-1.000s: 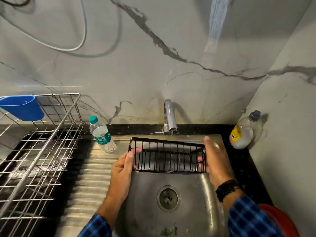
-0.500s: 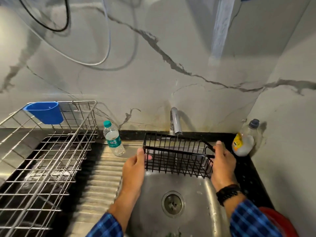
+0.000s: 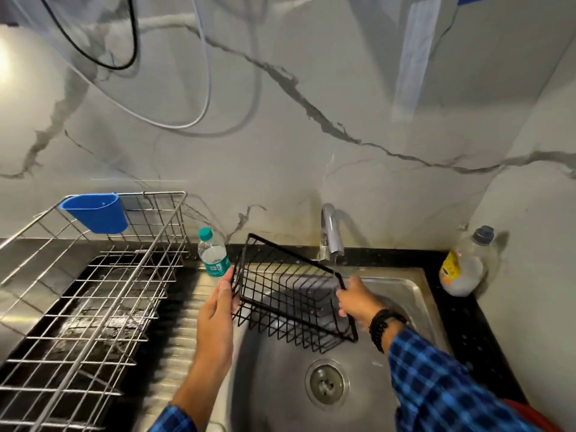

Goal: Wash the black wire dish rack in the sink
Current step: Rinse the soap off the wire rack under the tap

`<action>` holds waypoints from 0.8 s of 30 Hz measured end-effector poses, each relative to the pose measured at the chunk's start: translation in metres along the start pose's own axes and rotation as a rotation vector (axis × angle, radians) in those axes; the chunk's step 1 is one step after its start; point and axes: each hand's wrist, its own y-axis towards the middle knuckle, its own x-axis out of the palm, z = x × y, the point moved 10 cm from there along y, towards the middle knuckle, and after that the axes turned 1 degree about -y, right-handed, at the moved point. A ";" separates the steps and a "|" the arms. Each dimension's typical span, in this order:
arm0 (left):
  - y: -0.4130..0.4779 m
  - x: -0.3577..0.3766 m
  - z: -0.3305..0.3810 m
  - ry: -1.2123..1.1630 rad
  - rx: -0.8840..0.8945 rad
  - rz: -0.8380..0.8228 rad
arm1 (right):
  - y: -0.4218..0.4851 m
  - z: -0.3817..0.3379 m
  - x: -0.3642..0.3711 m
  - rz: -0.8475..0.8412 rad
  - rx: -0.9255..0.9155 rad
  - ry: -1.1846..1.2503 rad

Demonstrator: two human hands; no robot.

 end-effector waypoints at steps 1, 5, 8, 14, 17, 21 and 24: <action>-0.001 0.001 0.008 0.004 0.031 -0.023 | 0.000 -0.003 0.007 -0.022 0.020 0.027; 0.003 -0.003 0.021 -0.059 0.080 -0.047 | 0.013 -0.009 0.016 0.063 -0.018 -0.014; 0.004 -0.006 0.021 -0.091 0.087 -0.033 | 0.013 -0.032 0.024 0.087 -0.217 -0.257; 0.013 -0.029 0.027 -0.297 0.055 0.318 | 0.013 -0.061 0.022 0.103 -0.415 0.021; 0.022 -0.024 0.033 -0.332 0.051 0.430 | 0.004 -0.050 0.032 0.070 -0.263 0.233; 0.040 -0.004 0.037 -0.302 0.095 0.380 | -0.005 -0.013 0.047 0.047 -0.063 0.384; 0.047 0.016 0.036 -0.257 0.154 0.295 | -0.008 0.015 0.043 0.021 0.105 0.385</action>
